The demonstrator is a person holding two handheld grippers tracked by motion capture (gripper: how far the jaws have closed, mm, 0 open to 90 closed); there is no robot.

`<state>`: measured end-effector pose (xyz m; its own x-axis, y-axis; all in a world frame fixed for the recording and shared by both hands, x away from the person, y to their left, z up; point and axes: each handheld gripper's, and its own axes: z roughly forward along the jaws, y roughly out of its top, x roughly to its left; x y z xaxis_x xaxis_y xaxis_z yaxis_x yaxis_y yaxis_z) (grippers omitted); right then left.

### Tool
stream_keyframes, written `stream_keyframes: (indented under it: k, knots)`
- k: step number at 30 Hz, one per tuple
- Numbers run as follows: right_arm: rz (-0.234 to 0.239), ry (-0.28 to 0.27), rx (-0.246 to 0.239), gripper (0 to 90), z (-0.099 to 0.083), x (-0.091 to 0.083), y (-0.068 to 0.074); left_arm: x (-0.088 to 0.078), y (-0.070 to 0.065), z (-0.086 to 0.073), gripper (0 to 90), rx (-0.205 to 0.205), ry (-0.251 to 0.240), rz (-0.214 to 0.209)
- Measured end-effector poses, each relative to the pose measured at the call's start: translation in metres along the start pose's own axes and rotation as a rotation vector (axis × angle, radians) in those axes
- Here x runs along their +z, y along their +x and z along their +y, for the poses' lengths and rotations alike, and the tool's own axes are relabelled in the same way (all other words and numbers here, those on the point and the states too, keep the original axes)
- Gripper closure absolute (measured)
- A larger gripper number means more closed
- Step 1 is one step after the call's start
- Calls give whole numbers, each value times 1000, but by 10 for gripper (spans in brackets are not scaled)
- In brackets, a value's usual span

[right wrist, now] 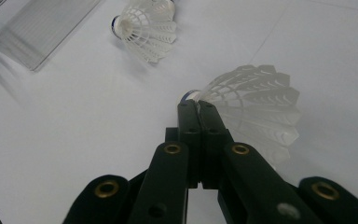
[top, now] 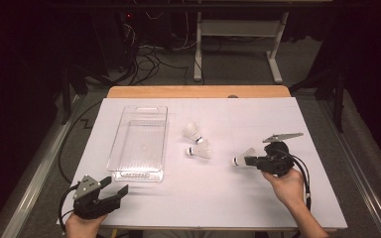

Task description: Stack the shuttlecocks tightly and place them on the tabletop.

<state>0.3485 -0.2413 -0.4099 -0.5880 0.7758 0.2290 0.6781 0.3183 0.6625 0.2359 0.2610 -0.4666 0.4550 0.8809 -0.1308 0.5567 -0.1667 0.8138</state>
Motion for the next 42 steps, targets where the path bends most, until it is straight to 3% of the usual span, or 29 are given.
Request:
stream_keyframes:
  k: [42]
  knots:
    - [43,-6,9,900,24,26,11,1,-1,0,278,-12,15,-3]
